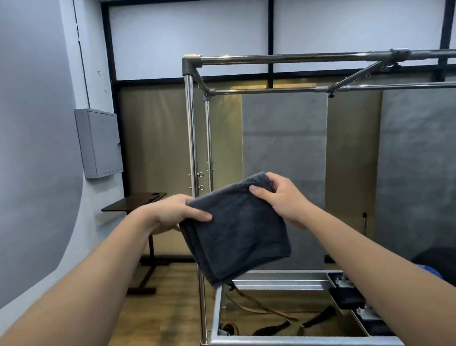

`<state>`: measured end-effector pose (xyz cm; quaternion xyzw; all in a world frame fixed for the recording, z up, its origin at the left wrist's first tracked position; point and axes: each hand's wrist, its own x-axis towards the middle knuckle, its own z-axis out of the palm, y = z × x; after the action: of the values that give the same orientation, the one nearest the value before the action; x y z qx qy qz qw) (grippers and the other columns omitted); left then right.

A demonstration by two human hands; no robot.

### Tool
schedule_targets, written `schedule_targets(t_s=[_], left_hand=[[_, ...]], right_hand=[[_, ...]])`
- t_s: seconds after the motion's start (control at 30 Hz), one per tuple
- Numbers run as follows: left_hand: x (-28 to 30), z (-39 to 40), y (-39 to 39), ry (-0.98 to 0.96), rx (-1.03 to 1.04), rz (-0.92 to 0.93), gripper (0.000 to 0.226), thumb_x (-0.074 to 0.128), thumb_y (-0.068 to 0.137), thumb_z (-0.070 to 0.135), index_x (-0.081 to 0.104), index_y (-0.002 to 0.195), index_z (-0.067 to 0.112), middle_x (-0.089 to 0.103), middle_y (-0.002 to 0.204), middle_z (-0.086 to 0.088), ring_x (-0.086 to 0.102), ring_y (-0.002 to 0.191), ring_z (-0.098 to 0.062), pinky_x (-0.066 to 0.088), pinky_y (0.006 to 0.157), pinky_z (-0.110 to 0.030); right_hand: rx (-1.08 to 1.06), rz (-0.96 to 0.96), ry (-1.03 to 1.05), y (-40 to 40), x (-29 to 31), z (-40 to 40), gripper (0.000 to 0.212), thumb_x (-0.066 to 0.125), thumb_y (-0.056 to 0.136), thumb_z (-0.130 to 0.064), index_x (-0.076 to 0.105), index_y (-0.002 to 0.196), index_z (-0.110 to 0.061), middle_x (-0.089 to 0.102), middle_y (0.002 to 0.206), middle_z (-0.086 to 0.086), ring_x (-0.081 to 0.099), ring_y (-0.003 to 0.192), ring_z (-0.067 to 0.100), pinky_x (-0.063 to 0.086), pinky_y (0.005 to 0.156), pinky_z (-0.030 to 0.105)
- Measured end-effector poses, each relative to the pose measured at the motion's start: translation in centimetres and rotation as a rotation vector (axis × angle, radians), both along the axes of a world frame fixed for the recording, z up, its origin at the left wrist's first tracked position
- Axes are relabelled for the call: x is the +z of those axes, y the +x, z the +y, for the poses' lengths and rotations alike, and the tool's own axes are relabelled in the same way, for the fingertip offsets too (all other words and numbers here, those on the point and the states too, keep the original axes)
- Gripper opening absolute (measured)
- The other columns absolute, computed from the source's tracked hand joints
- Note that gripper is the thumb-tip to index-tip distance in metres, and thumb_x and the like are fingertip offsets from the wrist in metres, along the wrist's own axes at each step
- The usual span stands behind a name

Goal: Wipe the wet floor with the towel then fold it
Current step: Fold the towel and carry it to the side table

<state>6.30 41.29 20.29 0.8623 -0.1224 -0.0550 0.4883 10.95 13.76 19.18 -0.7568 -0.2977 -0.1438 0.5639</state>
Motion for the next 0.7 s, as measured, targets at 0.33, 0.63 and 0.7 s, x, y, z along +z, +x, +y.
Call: schedule_targets(t_s=[0.33, 0.63, 0.7], left_hand=[[-8.2, -0.3, -1.4, -0.594, 0.212, 0.09, 0.059, 0.084, 0.072, 0.038, 0.065, 0.121, 0.011, 0.072, 0.116, -0.014, 0.07, 0.104, -0.033, 0.052, 0.085, -0.045], [-3.4, 2.7, 1.4, -0.58, 0.07, 0.162, 0.079, 0.075, 0.072, 0.069, 0.062, 0.13, 0.017, 0.066, 0.13, -0.011, 0.063, 0.12, -0.032, 0.048, 0.099, -0.048], [-7.5, 2.9, 1.0, -0.484, 0.067, 0.246, 0.075, 0.08, 0.074, 0.06, 0.06, 0.131, 0.015, 0.066, 0.129, -0.012, 0.064, 0.118, -0.033, 0.048, 0.101, -0.05]], right_hand=[[0.176, 0.573, 0.134, -1.2, -6.2, 1.8, 0.057, 0.064, 0.088, -0.058, 0.069, 0.118, -0.009, 0.076, 0.11, 0.009, 0.071, 0.105, 0.027, 0.054, 0.094, 0.045], [0.178, 0.709, 0.293, 0.5, 0.6, 2.8, 0.087, 0.06, 0.066, -0.089, 0.074, 0.118, -0.021, 0.074, 0.116, 0.009, 0.071, 0.106, 0.031, 0.055, 0.093, 0.054], [0.185, 0.868, 0.23, 0.2, -4.0, 2.2, 0.089, 0.062, 0.064, -0.09, 0.074, 0.119, -0.021, 0.072, 0.12, 0.011, 0.07, 0.109, 0.033, 0.053, 0.098, 0.053]])
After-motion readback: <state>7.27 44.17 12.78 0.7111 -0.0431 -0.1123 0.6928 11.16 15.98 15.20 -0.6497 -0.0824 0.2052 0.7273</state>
